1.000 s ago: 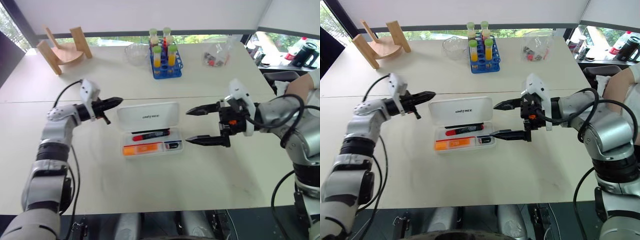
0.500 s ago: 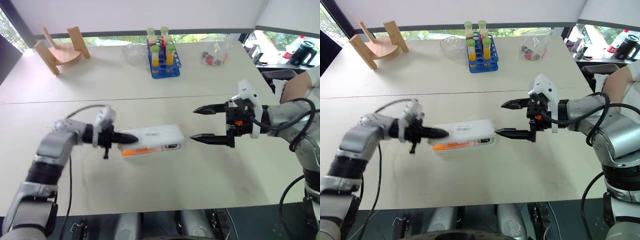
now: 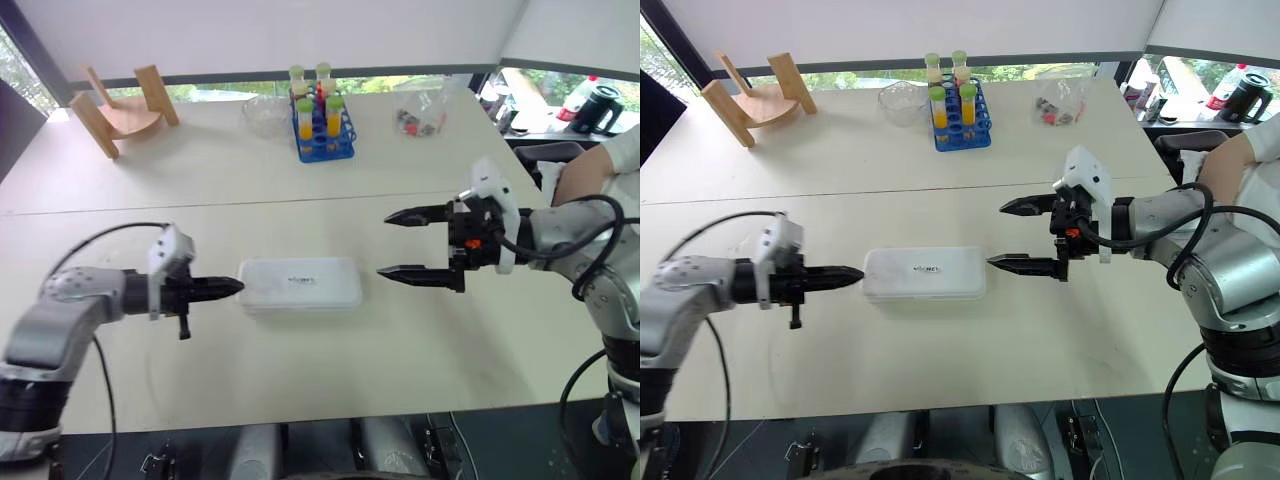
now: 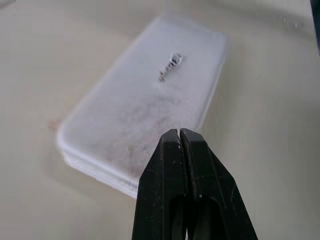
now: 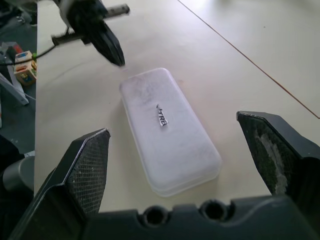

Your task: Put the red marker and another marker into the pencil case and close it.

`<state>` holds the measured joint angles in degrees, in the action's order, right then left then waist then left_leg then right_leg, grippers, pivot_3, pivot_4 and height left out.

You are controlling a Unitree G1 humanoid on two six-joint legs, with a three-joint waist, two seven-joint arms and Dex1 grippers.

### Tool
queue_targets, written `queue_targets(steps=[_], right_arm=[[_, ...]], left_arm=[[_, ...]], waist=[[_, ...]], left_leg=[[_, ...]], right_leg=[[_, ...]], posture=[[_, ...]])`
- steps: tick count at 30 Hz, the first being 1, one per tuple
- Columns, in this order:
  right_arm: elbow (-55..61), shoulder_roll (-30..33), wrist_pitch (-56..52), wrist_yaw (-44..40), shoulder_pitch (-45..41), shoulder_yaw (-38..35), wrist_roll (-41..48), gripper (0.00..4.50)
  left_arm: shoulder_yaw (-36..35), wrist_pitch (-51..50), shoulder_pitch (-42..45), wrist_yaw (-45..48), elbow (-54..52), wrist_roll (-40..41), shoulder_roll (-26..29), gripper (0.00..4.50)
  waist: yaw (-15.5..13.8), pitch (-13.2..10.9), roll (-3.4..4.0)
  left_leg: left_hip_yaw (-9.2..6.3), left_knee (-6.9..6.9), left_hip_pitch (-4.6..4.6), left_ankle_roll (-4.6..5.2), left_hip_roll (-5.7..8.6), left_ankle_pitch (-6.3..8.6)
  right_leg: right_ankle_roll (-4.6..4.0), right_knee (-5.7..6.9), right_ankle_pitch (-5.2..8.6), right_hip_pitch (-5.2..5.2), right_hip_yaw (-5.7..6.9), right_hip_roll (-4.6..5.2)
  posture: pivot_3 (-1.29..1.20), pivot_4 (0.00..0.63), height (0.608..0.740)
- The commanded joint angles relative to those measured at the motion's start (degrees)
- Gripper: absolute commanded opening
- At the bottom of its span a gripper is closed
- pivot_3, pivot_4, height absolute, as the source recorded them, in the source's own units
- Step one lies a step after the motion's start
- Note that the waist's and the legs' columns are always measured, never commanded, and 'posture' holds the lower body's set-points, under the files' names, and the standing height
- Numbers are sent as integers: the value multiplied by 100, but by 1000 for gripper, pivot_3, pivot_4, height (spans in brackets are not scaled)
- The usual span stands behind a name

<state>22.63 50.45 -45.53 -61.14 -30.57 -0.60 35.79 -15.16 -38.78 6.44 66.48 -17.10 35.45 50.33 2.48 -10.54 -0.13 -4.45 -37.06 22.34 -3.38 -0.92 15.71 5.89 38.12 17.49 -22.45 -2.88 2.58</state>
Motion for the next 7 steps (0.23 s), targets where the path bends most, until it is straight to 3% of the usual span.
queue_targets(steps=[1, 7], right_arm=[[-25, 114, 96, -90, 128, -137, 31, 4464], [-89, 306, 110, -274, 343, -168, 54, 4464]], left_arm=[[-1316, -831, -629, -378, -1007, 855, 187, 0], [-2345, -1447, -1310, -921, -1675, 1537, 203, 0]], waist=[[-3, 0, 0], [-73, -5, -2]], left_leg=[[-5, -1, 15, 0, 1, 0], [1, -5, 13, 0, 14, 1]], right_leg=[[1, -2, 0, -14, 0, 5], [6, -6, 3, -7, 2, 20]], posture=[[0, 150, 740], [0, 150, 740]])
